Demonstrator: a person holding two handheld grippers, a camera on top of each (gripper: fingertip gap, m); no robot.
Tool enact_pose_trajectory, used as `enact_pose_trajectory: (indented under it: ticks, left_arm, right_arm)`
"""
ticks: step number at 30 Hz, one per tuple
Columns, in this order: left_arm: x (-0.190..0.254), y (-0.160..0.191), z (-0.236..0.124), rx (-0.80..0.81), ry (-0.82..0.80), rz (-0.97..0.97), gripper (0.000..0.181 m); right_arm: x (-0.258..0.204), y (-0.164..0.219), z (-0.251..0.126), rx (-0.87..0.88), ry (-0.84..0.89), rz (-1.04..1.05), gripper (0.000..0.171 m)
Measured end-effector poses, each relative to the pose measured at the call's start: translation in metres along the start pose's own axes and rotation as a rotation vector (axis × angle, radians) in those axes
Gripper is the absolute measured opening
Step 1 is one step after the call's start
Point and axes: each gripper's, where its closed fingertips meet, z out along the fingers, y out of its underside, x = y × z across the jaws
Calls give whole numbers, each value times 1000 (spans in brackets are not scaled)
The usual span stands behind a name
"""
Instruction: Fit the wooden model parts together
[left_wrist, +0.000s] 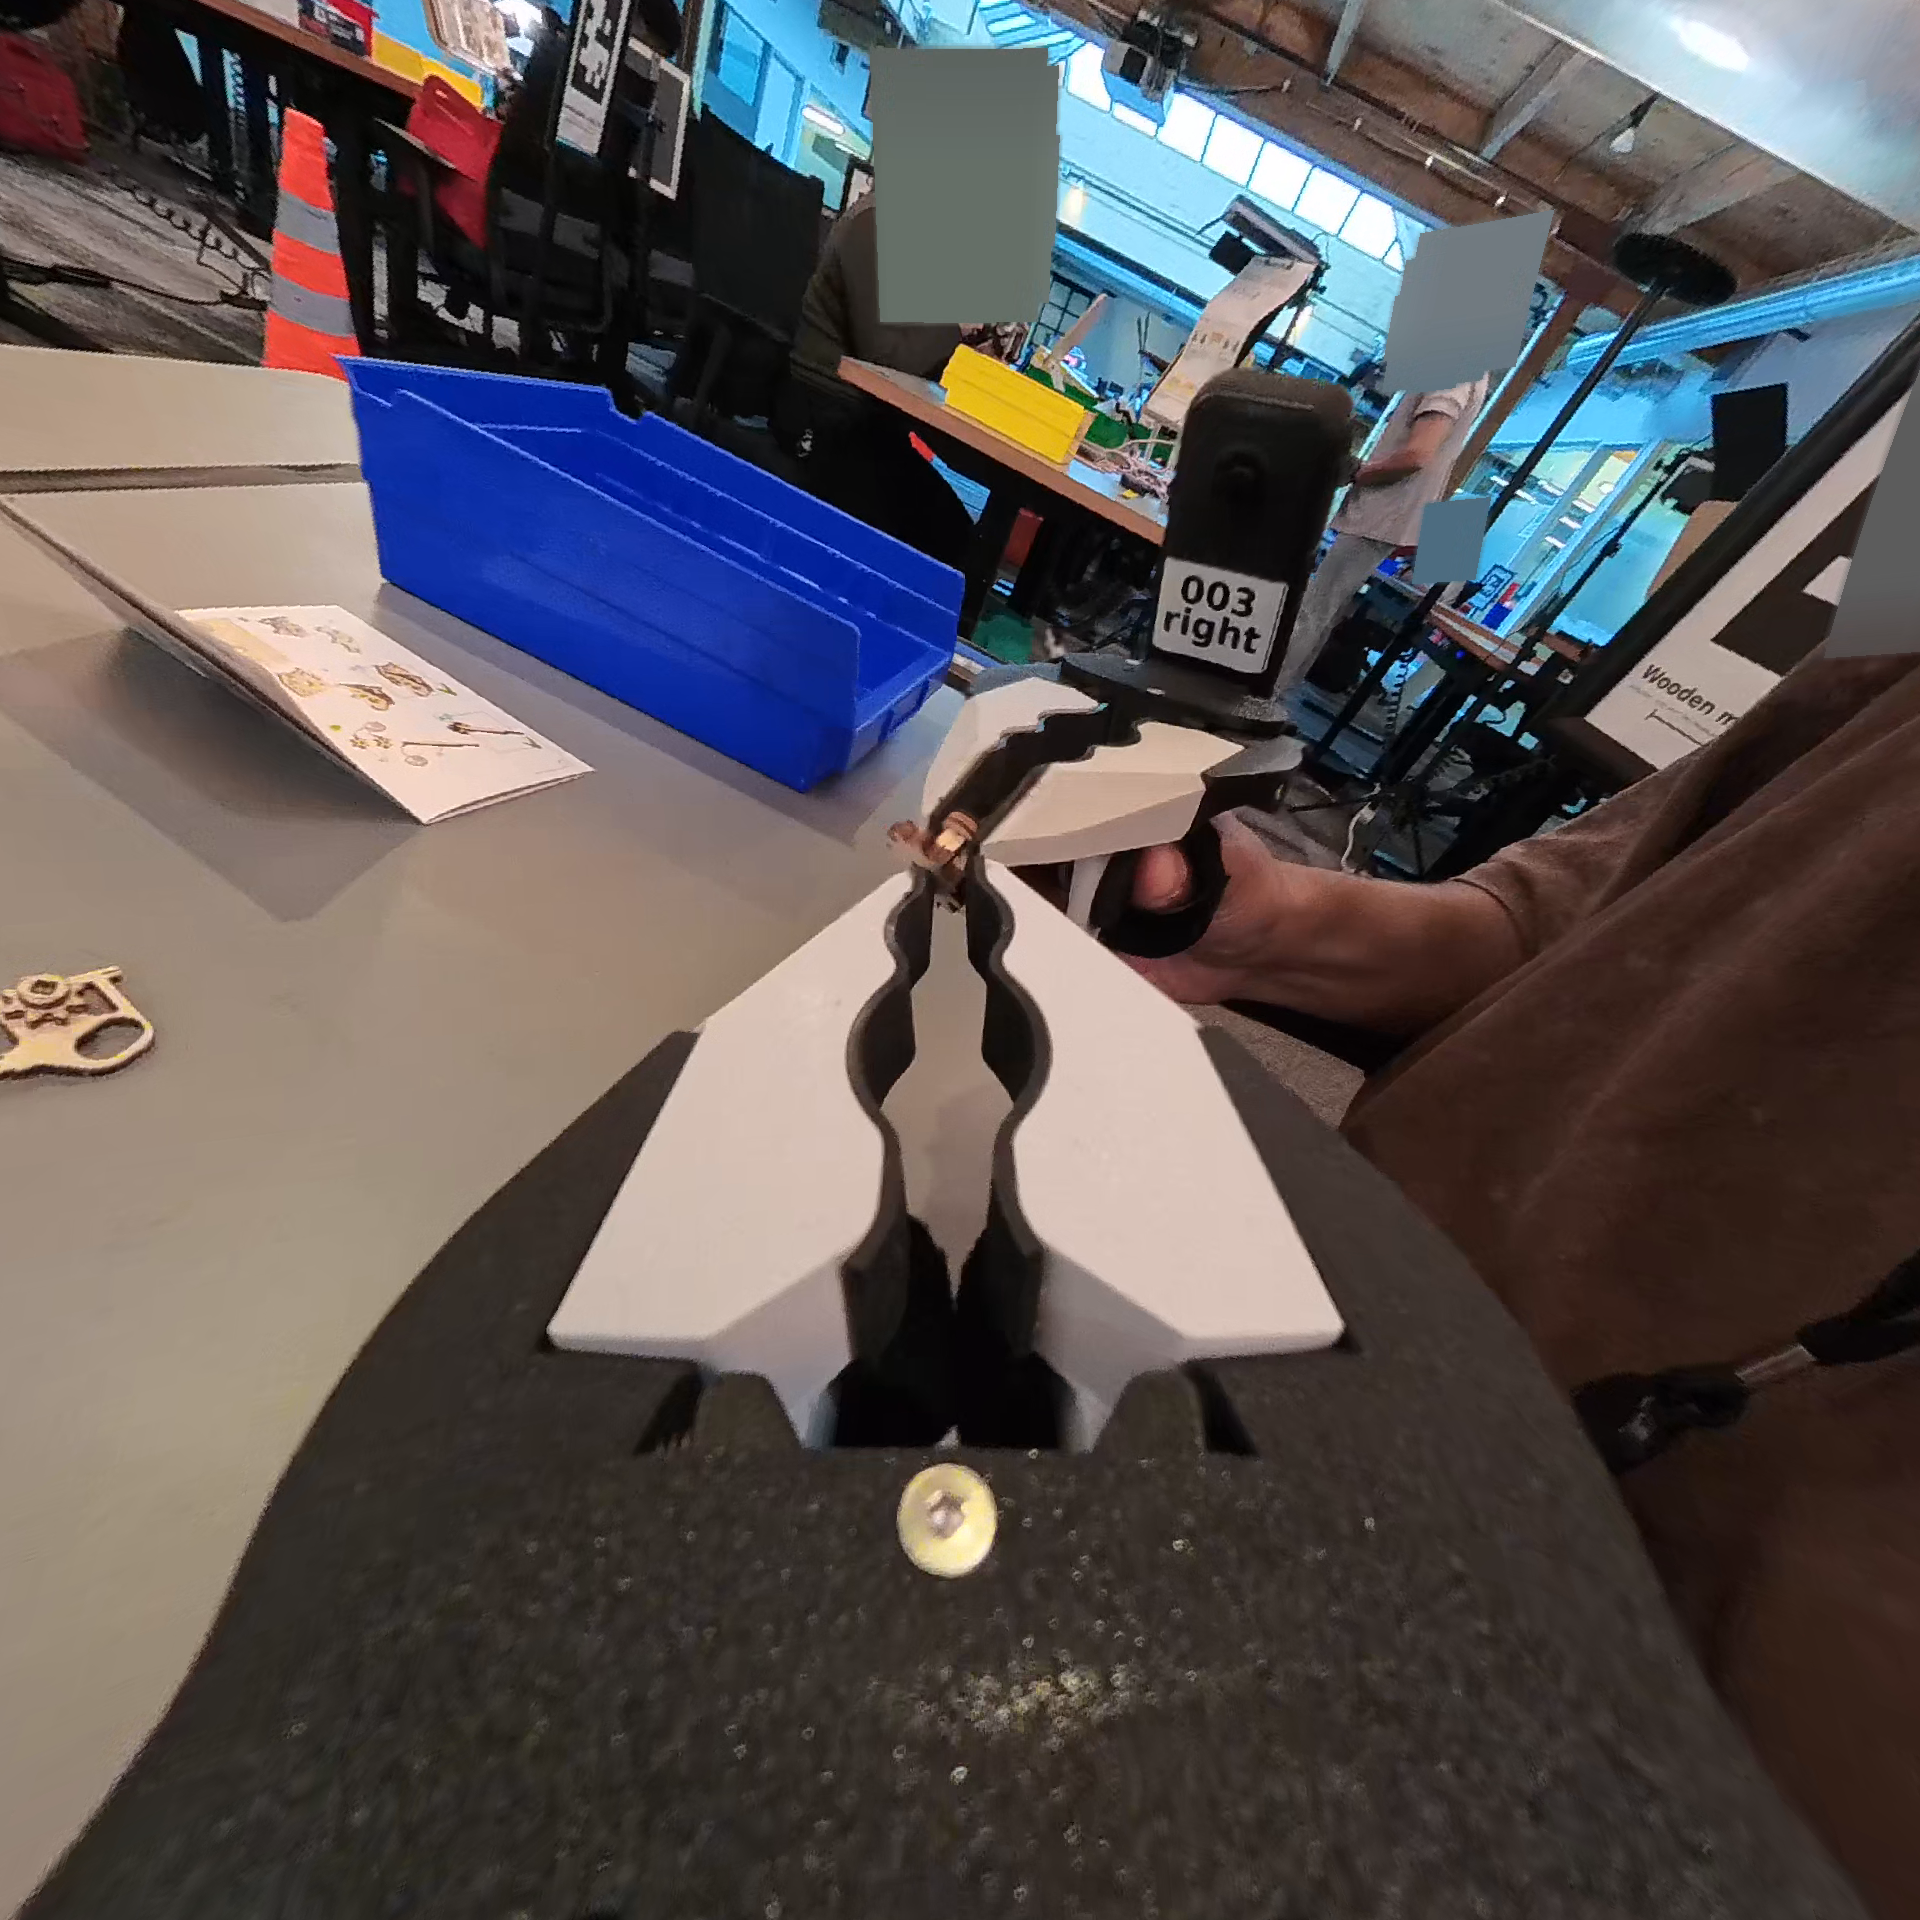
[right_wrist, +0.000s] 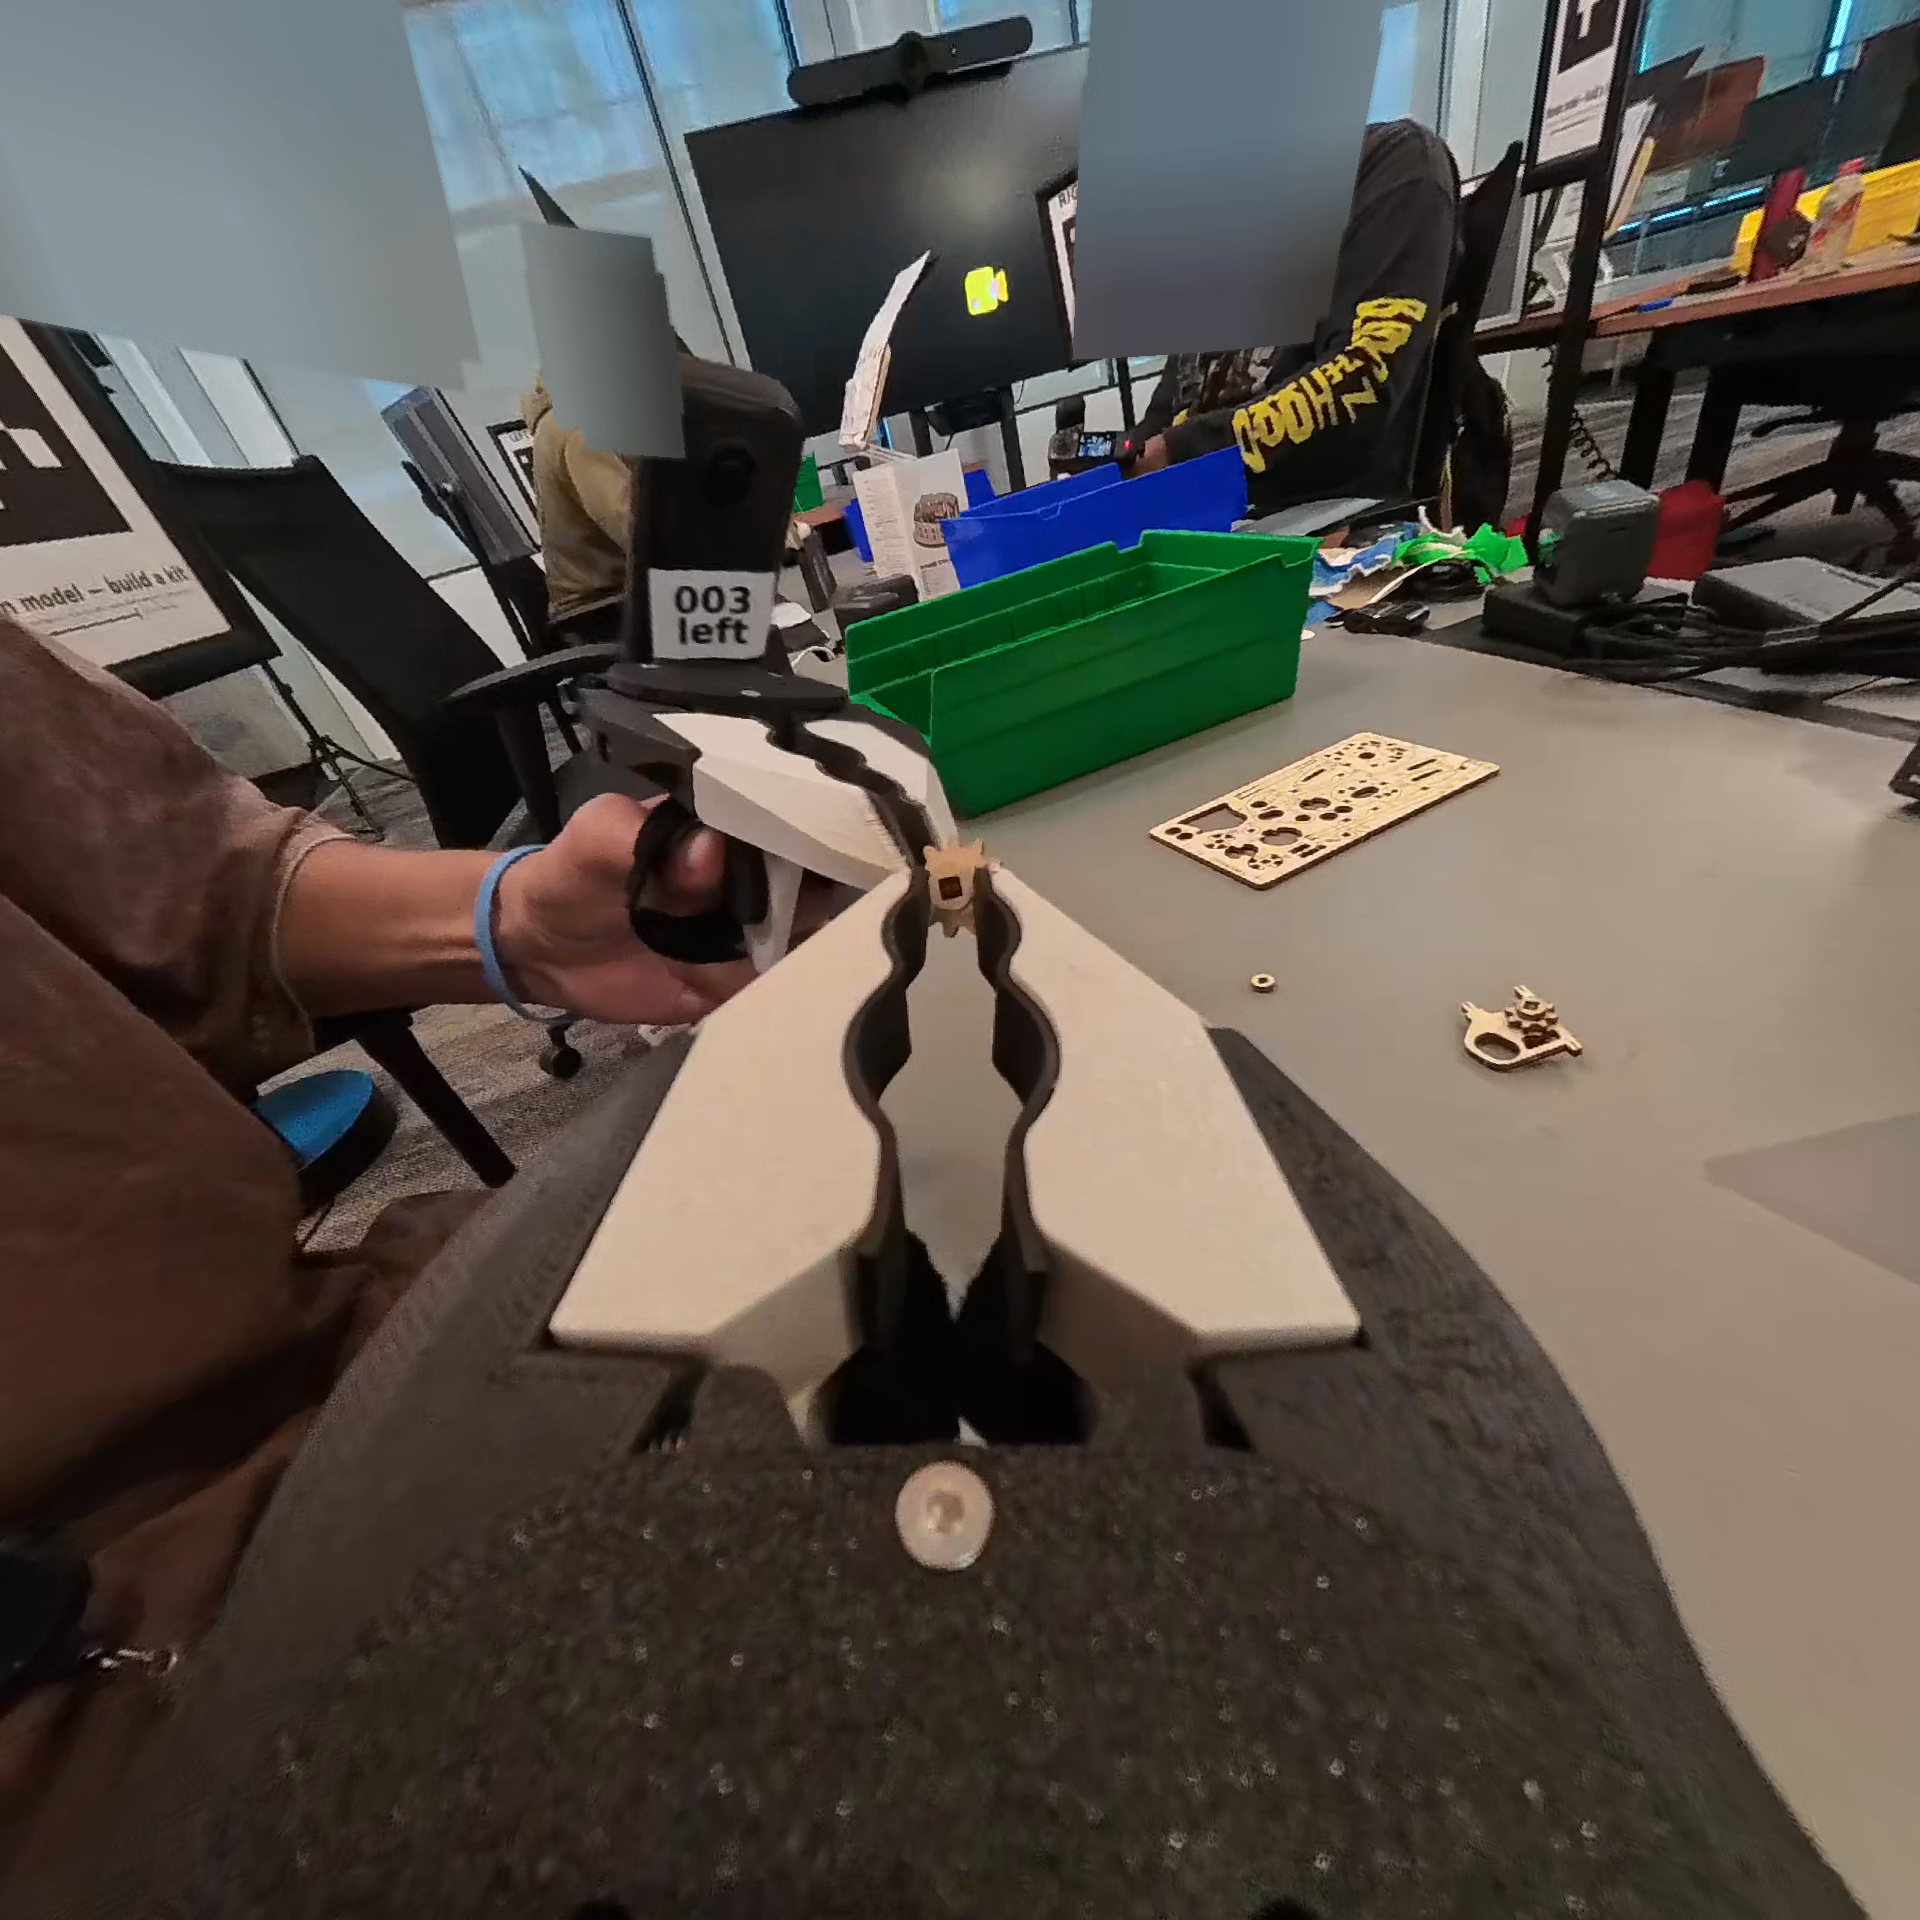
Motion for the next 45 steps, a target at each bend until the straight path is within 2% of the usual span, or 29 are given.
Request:
enact_pose_trajectory:
  ticks: [5,15,20,25,28,35,45]
  left_arm:
    - [-2,5,-3,-34,16,20,4]
    - [-5,15,-6,-105,20,81,4]
    - [0,16,-8,-111,68,71,4]
    - [14,24,-11,-157,185,67,4]
    - [26,28,-15,-189,268,76,4]
    - [50,46,-17,-292,401,96,4]
    - [51,52,-17,-323,411,98,4]
  right_arm:
    - [-1,7,2,-16,-15,-39,9]
    - [-1,16,5,-57,-69,17,12]
    - [-3,17,3,-65,-119,62,27]
    - [-23,15,-11,-86,-346,155,29]
    - [-33,24,-18,-162,-459,213,38]
    - [-54,46,-17,-283,-558,136,31]
    - [-64,44,-18,-268,-600,129,20]
